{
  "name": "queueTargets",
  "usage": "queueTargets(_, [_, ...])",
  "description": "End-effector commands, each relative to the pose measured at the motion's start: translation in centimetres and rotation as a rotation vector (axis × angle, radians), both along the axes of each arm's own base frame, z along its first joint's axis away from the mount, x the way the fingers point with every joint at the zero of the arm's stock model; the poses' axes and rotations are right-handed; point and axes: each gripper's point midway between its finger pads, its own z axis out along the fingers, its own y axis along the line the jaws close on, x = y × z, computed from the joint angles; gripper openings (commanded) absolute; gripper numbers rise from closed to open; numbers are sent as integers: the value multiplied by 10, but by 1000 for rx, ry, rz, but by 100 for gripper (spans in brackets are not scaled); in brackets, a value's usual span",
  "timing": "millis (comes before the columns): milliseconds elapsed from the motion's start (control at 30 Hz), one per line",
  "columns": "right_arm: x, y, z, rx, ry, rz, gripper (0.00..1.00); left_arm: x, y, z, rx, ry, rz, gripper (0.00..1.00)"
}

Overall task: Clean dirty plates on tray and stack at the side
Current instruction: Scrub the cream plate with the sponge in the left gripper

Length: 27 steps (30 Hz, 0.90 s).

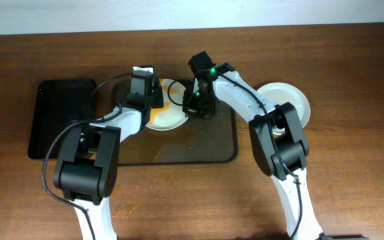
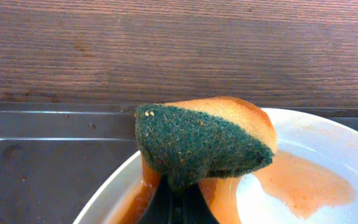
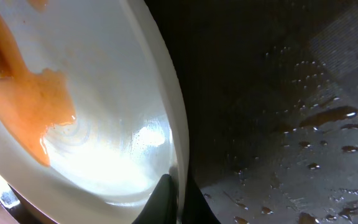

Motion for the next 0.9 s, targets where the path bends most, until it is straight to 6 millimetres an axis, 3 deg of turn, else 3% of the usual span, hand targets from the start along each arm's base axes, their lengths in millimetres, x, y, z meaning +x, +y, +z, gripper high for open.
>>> queueTargets(0, [-9,2,-16,-19,11,60,4,-257,44,-198,93,874,5,0])
queueTargets(100, [-9,2,-16,-19,11,60,4,-238,40,-184,95,883,5,0])
queueTargets(233, [-9,2,-16,-19,12,60,4,-212,34,-145,108,940,8,1])
queueTargets(367, [-9,2,-16,-19,12,60,4,-216,30,-109,113,1091,10,0])
queueTargets(433, [-9,2,-16,-19,11,60,4,-224,17,-98,48,1154,-75,0])
queueTargets(567, [-9,2,-16,-19,11,60,4,-235,20,-88,62,1216,-133,0])
queueTargets(733, [-8,5,-15,-3,11,63,4,-227,15,-75,50,1220,-265,1])
queueTargets(867, [-8,5,-15,-3,11,63,4,-222,16,-77,53,1200,-285,1])
